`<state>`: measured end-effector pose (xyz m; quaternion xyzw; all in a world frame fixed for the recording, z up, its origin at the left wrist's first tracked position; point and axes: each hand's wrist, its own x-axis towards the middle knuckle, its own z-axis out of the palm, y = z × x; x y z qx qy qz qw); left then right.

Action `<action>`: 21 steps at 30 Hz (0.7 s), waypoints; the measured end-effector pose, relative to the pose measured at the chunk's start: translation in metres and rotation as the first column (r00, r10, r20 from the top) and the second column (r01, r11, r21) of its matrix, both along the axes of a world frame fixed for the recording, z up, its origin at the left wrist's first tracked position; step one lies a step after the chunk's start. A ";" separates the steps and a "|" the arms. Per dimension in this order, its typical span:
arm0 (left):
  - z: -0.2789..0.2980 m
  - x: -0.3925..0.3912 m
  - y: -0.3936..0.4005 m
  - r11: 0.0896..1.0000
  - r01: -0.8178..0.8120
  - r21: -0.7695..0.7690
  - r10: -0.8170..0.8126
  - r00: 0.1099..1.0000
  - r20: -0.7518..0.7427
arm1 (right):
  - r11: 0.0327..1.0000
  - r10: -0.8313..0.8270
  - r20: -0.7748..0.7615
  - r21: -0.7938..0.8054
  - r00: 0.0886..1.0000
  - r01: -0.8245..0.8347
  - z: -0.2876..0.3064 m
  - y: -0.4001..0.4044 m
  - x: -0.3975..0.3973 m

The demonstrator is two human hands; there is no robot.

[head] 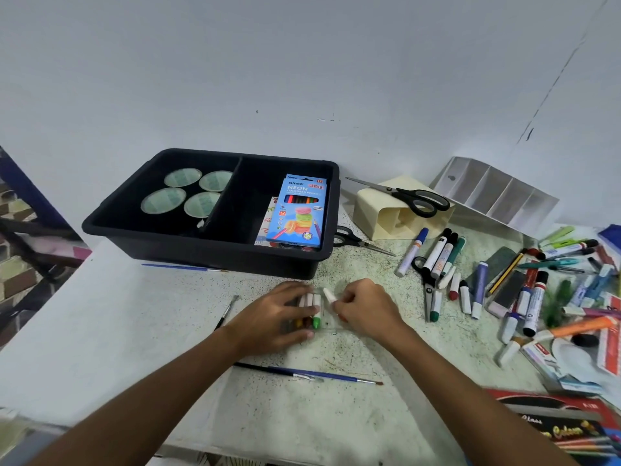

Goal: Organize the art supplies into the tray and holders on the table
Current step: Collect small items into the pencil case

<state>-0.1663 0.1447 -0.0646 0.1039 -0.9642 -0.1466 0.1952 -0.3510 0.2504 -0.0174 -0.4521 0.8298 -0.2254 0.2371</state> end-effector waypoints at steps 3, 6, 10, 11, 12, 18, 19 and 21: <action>-0.005 0.001 0.001 1.000 -0.008 0.017 0.008 0.999 -0.033 | 0.998 0.003 0.126 -0.062 0.992 0.005 0.000 0.000 0.001; -0.009 0.002 0.001 0.999 -0.019 0.039 0.021 0.999 -0.046 | 0.995 0.034 0.198 -0.101 0.980 -0.014 -0.002 0.001 0.004; -0.010 0.002 0.002 0.997 -0.021 0.070 0.025 0.998 -0.060 | 0.988 0.036 0.195 -0.152 0.980 -0.006 -0.007 0.000 0.009; -0.011 0.002 0.002 0.997 -0.019 0.075 0.025 0.997 -0.070 | 0.986 0.043 0.177 -0.164 0.983 -0.014 -0.008 0.000 0.011; -0.011 0.002 0.002 0.996 -0.019 0.084 0.025 0.997 -0.076 | 0.984 0.056 0.150 -0.173 0.987 -0.030 -0.009 0.000 0.012; -0.012 0.003 0.003 0.993 -0.025 0.116 0.038 0.993 -0.112 | 0.983 0.155 0.156 -0.121 0.976 -0.137 -0.005 -0.004 0.009; -0.012 0.003 0.003 0.993 -0.026 0.116 0.039 0.993 -0.115 | 0.984 0.160 0.161 -0.099 0.974 -0.146 -0.004 -0.004 0.006; -0.013 0.003 0.003 0.994 -0.026 0.108 0.038 0.993 -0.111 | 0.987 0.157 0.171 -0.063 0.973 -0.149 -0.003 -0.004 0.004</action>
